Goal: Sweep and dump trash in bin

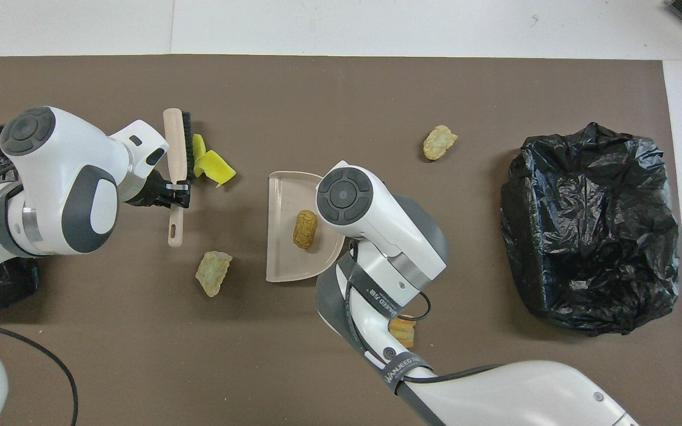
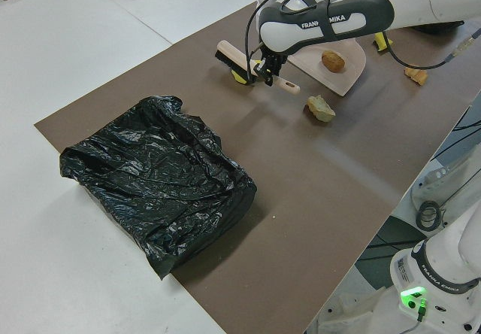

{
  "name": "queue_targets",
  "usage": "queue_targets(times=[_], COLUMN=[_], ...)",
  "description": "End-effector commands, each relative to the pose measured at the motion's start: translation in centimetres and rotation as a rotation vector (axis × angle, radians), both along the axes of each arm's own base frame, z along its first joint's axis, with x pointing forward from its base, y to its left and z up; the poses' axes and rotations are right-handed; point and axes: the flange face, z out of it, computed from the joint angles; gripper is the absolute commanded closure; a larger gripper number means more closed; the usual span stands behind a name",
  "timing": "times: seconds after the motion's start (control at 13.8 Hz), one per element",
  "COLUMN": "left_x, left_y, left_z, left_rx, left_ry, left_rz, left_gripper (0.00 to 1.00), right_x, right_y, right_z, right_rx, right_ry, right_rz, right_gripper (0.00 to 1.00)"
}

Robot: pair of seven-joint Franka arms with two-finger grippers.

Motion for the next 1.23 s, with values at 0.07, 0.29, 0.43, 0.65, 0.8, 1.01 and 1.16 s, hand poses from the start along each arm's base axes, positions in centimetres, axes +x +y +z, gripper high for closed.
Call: queue_targets(times=[0.07,0.29,0.43,0.65,0.8,1.01,1.16], left_x=[-3.1,-5.7,-7.2,-8.4,-8.3,-6.5,-5.3], left_y=[-4.6,-8.9,-11.8,-14.9,-16.6,-17.3,-16.5], left_z=[0.3,0.4,0.4,1.0,1.5,2.2,2.2], left_rx=[-0.023,-0.084,-0.136,-0.199,-0.252,-0.334,-0.339], left_ry=[0.118,0.150,0.166,0.171,0.138,0.019,-0.038], left_rz=[-0.095,-0.126,-0.134,-0.136,-0.120,-0.028,0.008], left_gripper=[1.00,1.00,1.00,1.00,1.00,1.00,1.00], right_x=[-0.5,-0.5,-0.5,-0.5,-0.5,-0.5,-0.5], right_y=[-0.7,-0.8,-0.7,-0.7,-0.7,-0.8,-0.8], right_z=[0.2,0.2,0.2,0.2,0.2,0.1,0.1], right_rx=[-0.005,-0.004,-0.004,-0.003,-0.003,-0.005,-0.003], right_ry=[-0.007,-0.006,-0.006,-0.005,-0.005,-0.003,-0.002], right_rz=[0.018,0.016,0.017,0.015,0.015,0.015,0.014], right_gripper=[1.00,1.00,1.00,1.00,1.00,1.00,1.00])
